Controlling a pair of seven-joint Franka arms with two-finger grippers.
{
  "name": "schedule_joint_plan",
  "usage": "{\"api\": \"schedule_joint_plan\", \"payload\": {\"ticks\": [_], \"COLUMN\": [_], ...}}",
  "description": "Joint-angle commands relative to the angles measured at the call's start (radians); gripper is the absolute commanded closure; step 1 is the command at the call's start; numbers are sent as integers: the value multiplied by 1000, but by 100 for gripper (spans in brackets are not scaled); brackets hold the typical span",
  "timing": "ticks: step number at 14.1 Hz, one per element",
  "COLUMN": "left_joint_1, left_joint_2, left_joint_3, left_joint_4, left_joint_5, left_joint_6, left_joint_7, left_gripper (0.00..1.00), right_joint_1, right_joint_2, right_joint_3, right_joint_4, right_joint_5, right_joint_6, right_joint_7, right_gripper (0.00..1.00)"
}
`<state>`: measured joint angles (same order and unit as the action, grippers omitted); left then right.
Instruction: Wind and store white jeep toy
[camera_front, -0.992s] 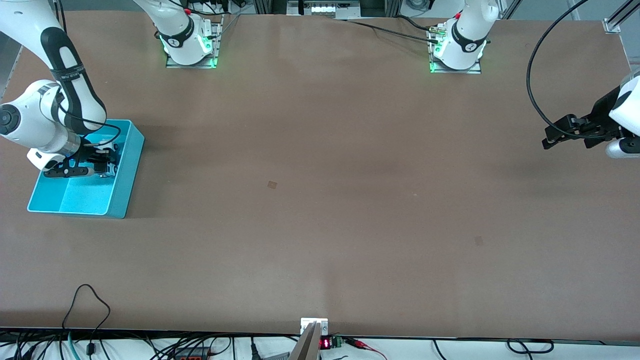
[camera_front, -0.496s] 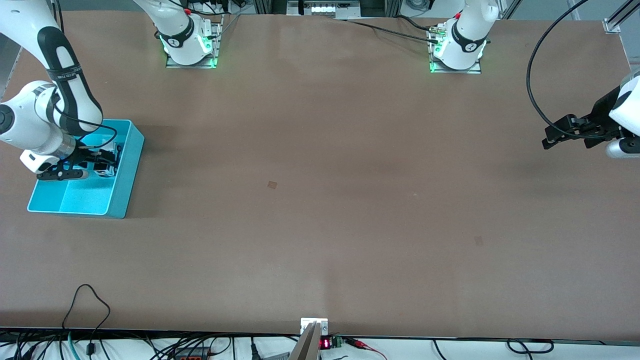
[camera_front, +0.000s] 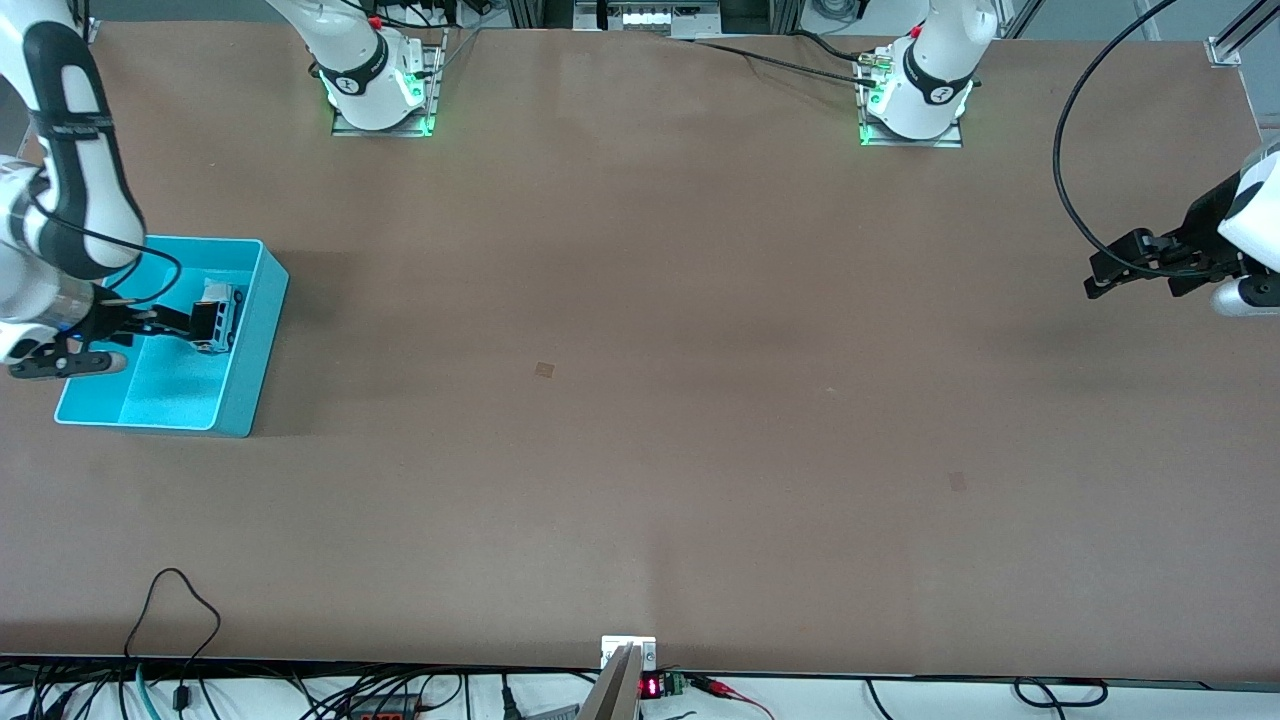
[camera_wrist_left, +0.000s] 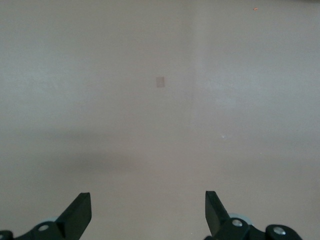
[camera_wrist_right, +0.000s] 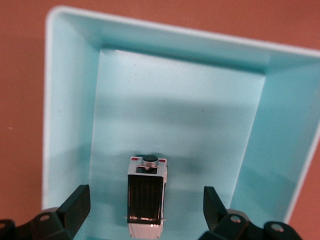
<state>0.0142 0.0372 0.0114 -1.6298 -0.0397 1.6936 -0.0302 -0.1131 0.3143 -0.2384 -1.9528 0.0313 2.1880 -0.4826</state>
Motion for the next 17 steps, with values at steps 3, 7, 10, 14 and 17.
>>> {"api": "schedule_joint_plan", "payload": {"ticks": [3,7,10,14,17], "left_joint_1": [3,3,3,3,3], "left_joint_2": [-20,-20,-22,-22,-22], "left_joint_3": [-4,-8,-8,-8,-8], "left_joint_4": [-10,-10,-9,-7,-7], "left_joint_5": [-3,0,-2,0,0], "left_joint_6": [-6,-8,-26,-35,-35], "left_joint_7": [4,4,3,4,3], "left_gripper": [0,0,0,0,0], "right_joint_1": [39,53,58,102,96], "right_joint_2": [-9,-21,-86,-174,-237], "right_joint_3": [4,91,132,206,245], "right_joint_4": [233,427,480,519,485], "right_joint_5": [7,-10,-8,-140,-128], "right_joint_6": [-262,-514,-577,-717,-754], "right_joint_7": [-10,-5,-5,131,209], "right_gripper": [0,0,0,0,0]}}
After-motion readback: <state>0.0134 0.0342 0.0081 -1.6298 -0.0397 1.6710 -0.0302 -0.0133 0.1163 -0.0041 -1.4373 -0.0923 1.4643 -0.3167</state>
